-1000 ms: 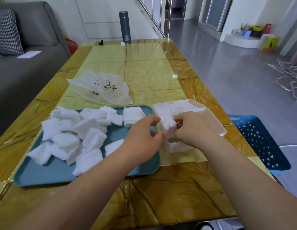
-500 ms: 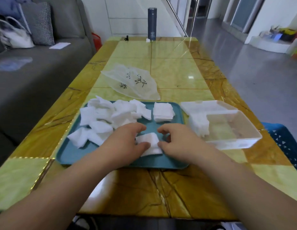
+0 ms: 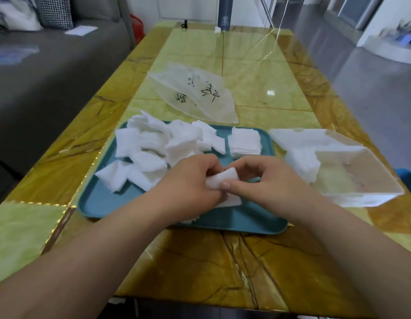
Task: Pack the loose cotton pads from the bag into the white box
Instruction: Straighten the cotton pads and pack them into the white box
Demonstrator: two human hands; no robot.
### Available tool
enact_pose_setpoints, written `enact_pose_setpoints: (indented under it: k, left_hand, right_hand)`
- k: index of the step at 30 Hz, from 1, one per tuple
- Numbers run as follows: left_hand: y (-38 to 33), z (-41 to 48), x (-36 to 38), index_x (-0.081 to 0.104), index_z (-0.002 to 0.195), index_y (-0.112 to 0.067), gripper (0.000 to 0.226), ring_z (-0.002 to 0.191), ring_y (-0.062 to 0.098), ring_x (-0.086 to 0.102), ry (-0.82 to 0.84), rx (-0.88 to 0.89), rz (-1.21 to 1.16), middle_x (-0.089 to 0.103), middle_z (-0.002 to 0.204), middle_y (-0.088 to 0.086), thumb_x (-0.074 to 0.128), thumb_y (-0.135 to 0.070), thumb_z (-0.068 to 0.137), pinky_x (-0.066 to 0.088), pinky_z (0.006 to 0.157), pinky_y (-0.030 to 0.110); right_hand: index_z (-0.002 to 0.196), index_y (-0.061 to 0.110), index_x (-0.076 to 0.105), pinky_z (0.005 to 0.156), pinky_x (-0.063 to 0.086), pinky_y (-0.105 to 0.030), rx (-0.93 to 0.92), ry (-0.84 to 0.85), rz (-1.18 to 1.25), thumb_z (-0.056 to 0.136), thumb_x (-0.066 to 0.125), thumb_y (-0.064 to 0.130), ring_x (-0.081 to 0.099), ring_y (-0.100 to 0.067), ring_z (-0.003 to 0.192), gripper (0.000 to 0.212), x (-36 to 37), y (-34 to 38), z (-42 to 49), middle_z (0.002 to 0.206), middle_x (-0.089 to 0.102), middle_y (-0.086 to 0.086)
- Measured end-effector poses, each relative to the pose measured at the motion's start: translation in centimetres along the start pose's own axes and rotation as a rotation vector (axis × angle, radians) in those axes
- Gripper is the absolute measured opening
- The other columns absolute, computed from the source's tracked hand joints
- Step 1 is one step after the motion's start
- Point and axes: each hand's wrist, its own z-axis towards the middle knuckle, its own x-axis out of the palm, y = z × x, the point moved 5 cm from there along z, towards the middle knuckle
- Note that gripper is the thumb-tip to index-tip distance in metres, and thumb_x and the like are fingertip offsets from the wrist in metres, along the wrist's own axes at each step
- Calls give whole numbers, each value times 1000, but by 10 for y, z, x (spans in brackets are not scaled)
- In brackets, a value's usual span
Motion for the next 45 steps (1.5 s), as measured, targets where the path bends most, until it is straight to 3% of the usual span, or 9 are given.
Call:
enact_pose_setpoints:
  k: [4, 7, 11, 14, 19, 28, 34, 38, 45]
  left_hand:
    - [-3, -2, -4, 62, 94, -38, 28, 65, 1, 61, -33, 31, -74, 65, 79, -12, 82, -31, 76, 48, 59, 21]
    - [1, -2, -7, 61, 109, -44, 43, 62, -1, 61, -36, -1, -150, 66, 91, -15, 85, -30, 77, 45, 60, 12]
    - [4, 0, -8, 62, 129, -37, 56, 70, 6, 67, -21, -52, -262, 72, 102, -12, 81, -23, 78, 59, 72, 27]
    - [2, -2, -6, 66, 127, -32, 56, 87, 16, 75, 22, -60, -385, 78, 101, -7, 69, -15, 74, 62, 86, 40]
    - [-3, -4, -8, 72, 115, -23, 29, 66, 4, 64, 38, -86, -568, 77, 91, 8, 77, -9, 90, 45, 53, 12]
    - [4, -6, -19, 74, 98, -8, 7, 59, 9, 56, -4, -95, -591, 70, 72, 4, 73, -14, 94, 41, 54, 24]
    - [-15, -10, -18, 70, 88, -12, 8, 57, 16, 53, 30, 6, -682, 66, 68, 5, 76, -15, 91, 41, 52, 20]
    - [-9, -6, -19, 71, 89, -11, 13, 59, 20, 54, -55, -6, -619, 73, 79, 17, 79, -21, 90, 48, 60, 31]
    - [-7, -4, -17, 70, 90, -13, 11, 56, 18, 55, -88, -8, -608, 75, 75, 4, 76, -21, 93, 47, 59, 29]
  right_hand:
    - [84, 21, 72, 71, 52, -22, -47, -109, 90, 83, 85, 22, 63, -9, 73, 14, -5, 2, 2, 78, 69, 6]
    - [94, 16, 70, 74, 60, -36, -3, -122, 303, 84, 83, 8, 71, -27, 79, 19, -10, -4, 2, 85, 74, -10]
    - [113, 13, 68, 71, 62, -36, 39, -95, 499, 89, 74, -5, 75, -27, 84, 31, -13, -5, -2, 100, 77, -19]
    - [116, 16, 72, 71, 61, -30, 44, -112, 539, 91, 72, -5, 77, -26, 90, 32, -14, -6, -3, 104, 78, -14]
    - [115, 14, 72, 79, 65, -37, 83, -147, 609, 91, 73, -2, 77, -31, 100, 29, -14, -8, 0, 104, 80, -11]
    - [108, 20, 73, 92, 62, -51, 183, -408, 595, 87, 81, 5, 77, -31, 98, 27, -32, -19, 1, 93, 82, -3]
    - [114, 8, 71, 97, 60, -51, 165, -215, 679, 85, 79, -3, 77, -32, 101, 33, -17, -4, -3, 98, 82, -10]
    - [116, 4, 71, 95, 61, -47, 112, -96, 708, 87, 76, -3, 77, -33, 101, 31, -8, 8, -6, 101, 81, -15]
    - [118, 4, 71, 94, 62, -45, 87, -57, 732, 89, 76, 3, 77, -33, 103, 30, -7, 10, -7, 104, 80, -17]
